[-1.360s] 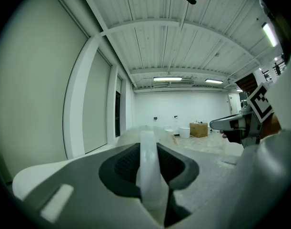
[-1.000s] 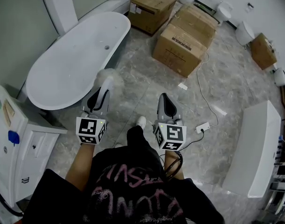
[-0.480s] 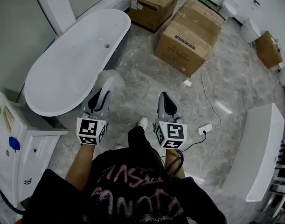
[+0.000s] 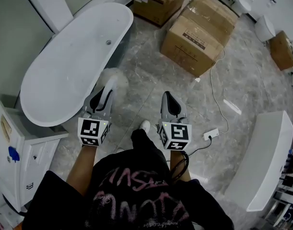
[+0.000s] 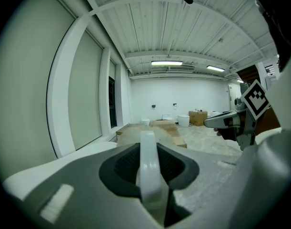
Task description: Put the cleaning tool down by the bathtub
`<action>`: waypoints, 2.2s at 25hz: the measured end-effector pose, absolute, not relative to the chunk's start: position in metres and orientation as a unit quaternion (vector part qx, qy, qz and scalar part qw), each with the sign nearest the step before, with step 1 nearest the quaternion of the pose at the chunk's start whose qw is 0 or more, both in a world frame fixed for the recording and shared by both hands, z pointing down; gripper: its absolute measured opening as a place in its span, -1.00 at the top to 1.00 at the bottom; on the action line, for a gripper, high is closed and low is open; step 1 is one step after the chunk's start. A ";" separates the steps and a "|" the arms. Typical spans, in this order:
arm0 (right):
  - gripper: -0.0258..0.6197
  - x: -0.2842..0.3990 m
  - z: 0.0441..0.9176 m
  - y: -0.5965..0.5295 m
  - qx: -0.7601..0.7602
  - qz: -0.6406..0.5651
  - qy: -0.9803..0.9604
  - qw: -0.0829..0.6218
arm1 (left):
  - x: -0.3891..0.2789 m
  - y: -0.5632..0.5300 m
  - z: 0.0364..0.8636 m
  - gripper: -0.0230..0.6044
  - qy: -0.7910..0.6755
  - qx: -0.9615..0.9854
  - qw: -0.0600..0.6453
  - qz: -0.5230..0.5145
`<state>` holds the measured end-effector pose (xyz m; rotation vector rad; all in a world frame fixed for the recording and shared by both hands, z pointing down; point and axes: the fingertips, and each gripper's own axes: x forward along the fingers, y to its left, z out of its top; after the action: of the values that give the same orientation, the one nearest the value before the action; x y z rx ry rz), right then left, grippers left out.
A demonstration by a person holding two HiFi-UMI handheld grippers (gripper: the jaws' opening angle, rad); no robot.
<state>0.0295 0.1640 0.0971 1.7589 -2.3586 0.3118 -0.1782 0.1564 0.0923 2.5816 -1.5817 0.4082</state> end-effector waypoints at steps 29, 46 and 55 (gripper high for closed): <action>0.88 0.113 0.130 0.054 0.583 0.169 -0.791 0.081 | -0.100 0.038 0.096 0.63 -0.511 0.839 0.043 0.180; 0.88 0.109 0.156 0.014 0.592 0.174 -0.781 0.101 | -0.103 -0.018 0.133 0.63 -0.488 0.850 0.060 0.191; 0.88 0.105 0.183 -0.012 0.591 0.183 -0.776 0.123 | -0.108 -0.054 0.160 0.63 -0.483 0.850 0.080 0.196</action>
<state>0.1050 -0.0121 0.1830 1.7253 -2.2638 0.5331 -0.1075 -0.0539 0.1600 2.5413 -1.4457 0.5866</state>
